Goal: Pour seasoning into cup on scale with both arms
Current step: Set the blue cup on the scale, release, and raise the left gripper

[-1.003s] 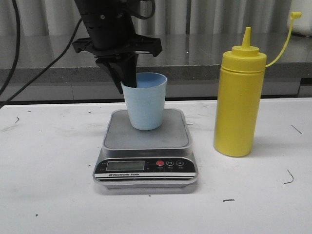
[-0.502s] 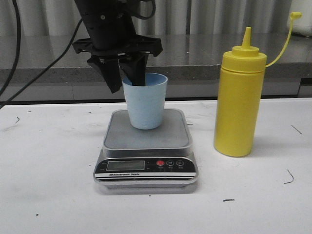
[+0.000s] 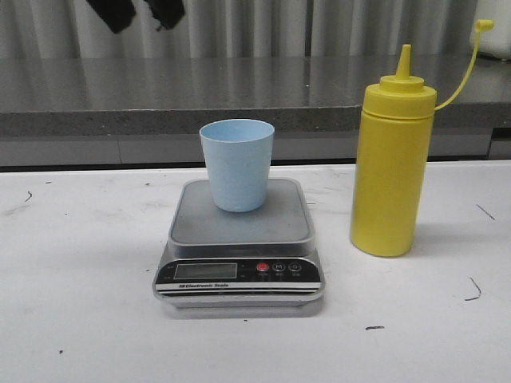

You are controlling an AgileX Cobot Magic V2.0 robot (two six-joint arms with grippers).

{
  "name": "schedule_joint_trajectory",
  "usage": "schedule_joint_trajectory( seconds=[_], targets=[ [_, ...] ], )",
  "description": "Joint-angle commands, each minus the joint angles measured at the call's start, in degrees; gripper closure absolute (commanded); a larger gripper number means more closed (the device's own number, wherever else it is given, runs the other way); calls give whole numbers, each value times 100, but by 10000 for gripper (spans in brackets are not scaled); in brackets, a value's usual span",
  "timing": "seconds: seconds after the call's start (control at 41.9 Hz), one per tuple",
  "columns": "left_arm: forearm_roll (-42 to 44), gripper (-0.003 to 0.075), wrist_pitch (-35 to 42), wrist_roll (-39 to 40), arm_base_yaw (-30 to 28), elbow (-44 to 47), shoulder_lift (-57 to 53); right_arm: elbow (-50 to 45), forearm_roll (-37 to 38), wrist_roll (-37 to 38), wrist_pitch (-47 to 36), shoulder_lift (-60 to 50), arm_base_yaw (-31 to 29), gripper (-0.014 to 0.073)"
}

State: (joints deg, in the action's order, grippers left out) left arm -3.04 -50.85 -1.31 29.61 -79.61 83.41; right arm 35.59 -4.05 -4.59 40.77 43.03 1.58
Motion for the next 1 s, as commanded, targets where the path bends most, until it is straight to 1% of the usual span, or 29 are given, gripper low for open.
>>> schedule_joint_trajectory(
  seconds=[0.0, 0.31, 0.525, 0.764, 0.979],
  targets=[
    [18, 323, 498, 68, -111, 419, -849, 142, -10, -58, -318, 4, -2, -52],
    [28, 323, 890, 79, -189, 2361, -2916, 142, -10, -58, -318, 4, -2, -52],
    [28, 323, 1081, 245, -189, 3456, -4255, 142, -10, -58, -318, 4, -2, -52],
    [17, 323, 1081, 270, -189, 4098, -5410, 142, -10, -58, -318, 4, -2, -52],
    [17, 323, 1071, 270, -189, 4145, -5648, 142, -10, -58, -318, 4, -2, -52]
  ],
)
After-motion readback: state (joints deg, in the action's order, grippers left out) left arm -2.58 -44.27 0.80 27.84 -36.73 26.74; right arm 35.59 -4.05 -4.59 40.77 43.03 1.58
